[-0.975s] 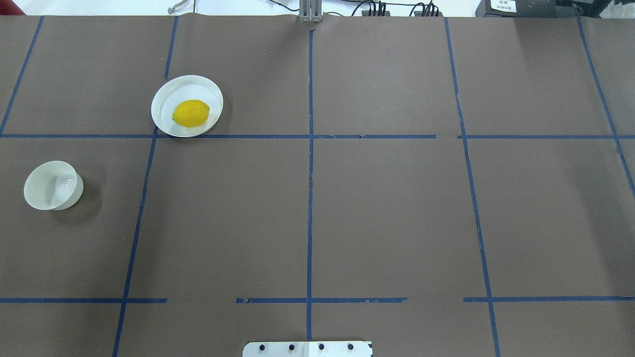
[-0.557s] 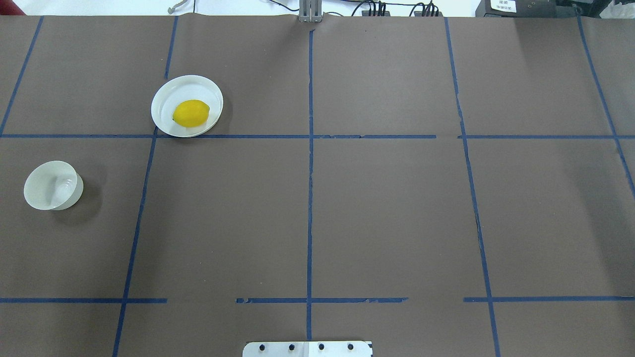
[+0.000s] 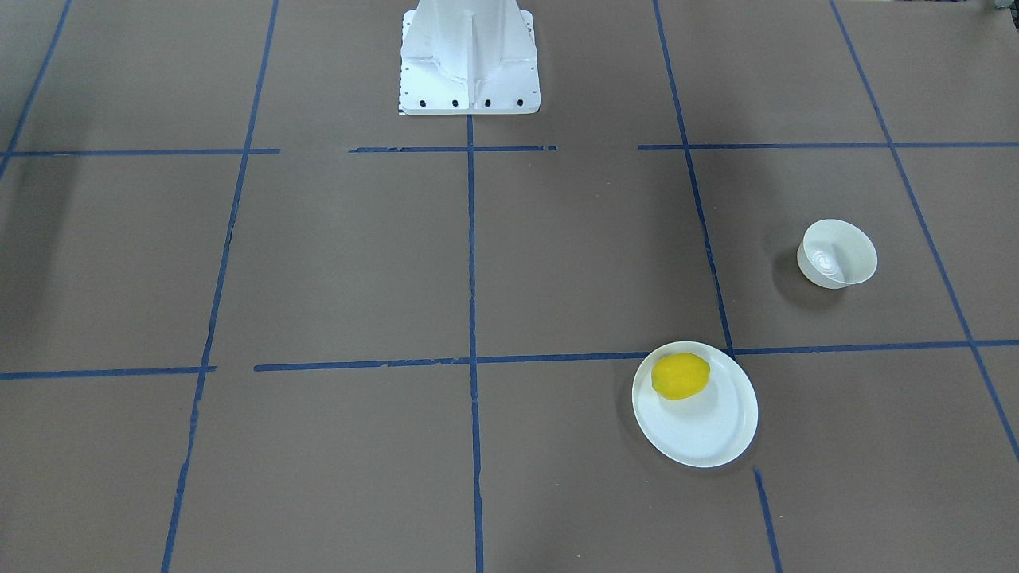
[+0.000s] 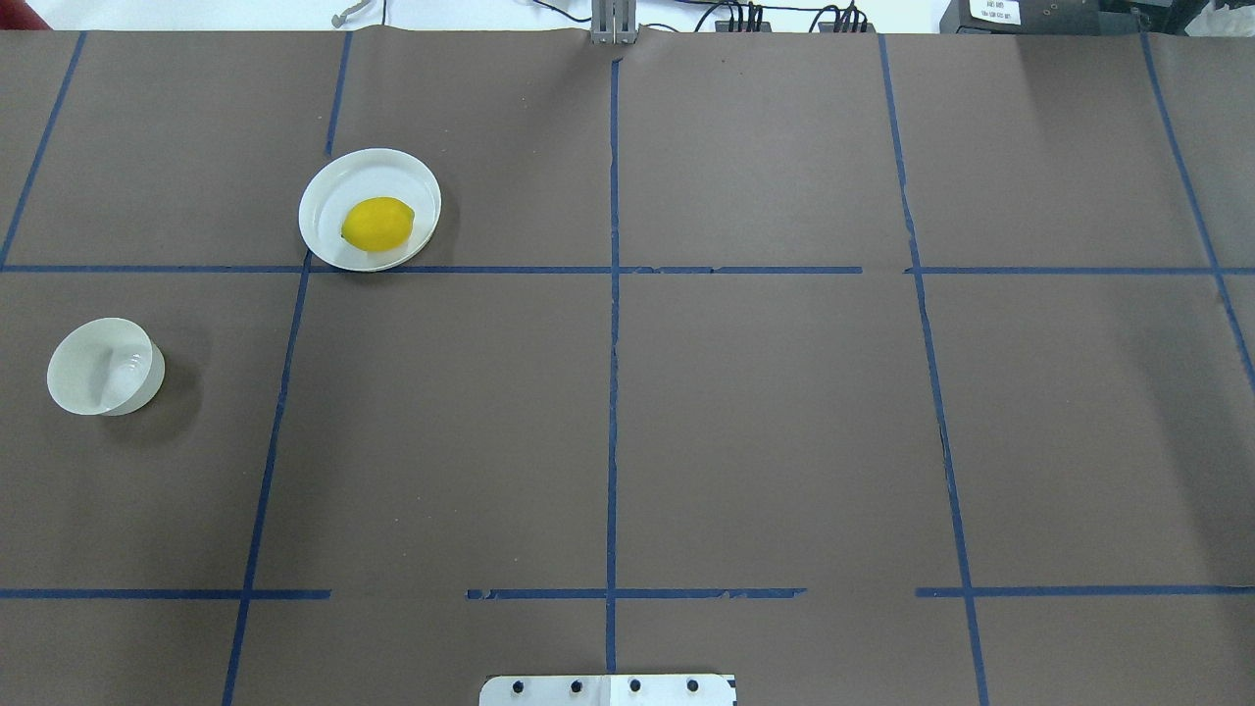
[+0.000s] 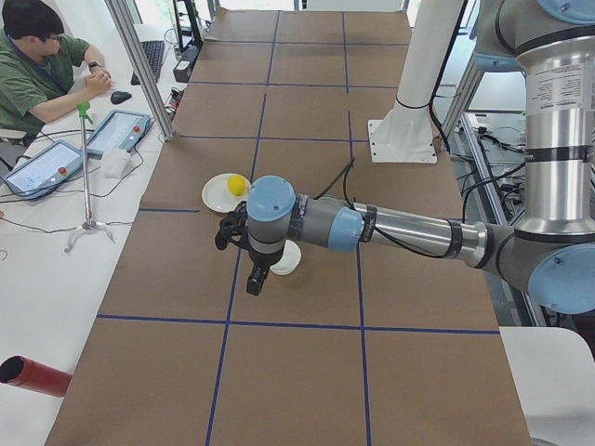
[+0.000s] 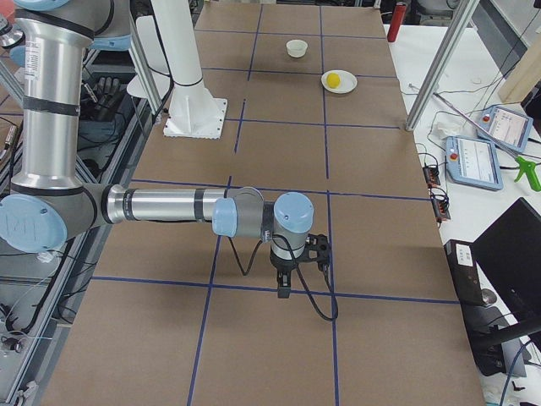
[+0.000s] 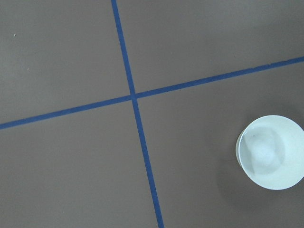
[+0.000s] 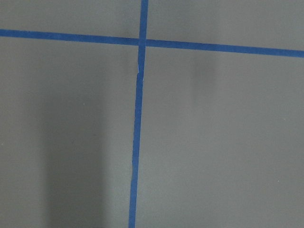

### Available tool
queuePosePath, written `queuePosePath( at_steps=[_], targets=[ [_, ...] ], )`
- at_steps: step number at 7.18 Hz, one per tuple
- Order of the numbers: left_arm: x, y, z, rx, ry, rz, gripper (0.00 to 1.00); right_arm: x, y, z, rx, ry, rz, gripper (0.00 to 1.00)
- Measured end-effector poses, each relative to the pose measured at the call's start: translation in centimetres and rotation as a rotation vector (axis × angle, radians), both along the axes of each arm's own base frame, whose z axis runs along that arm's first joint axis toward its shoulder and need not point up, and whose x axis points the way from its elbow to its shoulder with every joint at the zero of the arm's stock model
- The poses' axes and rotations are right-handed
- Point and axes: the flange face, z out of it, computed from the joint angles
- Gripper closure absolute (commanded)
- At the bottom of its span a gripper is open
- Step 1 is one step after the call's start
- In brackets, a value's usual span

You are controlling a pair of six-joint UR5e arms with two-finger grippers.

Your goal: Move lemon from plate to bowl

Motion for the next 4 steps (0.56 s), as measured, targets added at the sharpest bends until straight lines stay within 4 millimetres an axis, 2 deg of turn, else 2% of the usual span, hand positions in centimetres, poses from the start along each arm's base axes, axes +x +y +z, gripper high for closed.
queuePosePath(
  at_steps=[2, 4],
  targets=[
    [5.8, -4.4, -5.6, 0.115, 0.003, 0.103, 0.01, 0.0, 0.0, 0.0, 0.0, 0.0, 0.0, 0.0],
    [13.0, -8.5, -10.6, 0.216, -0.026, 0.199, 0.01, 0.0, 0.0, 0.0, 0.0, 0.0, 0.0, 0.0]
  ],
)
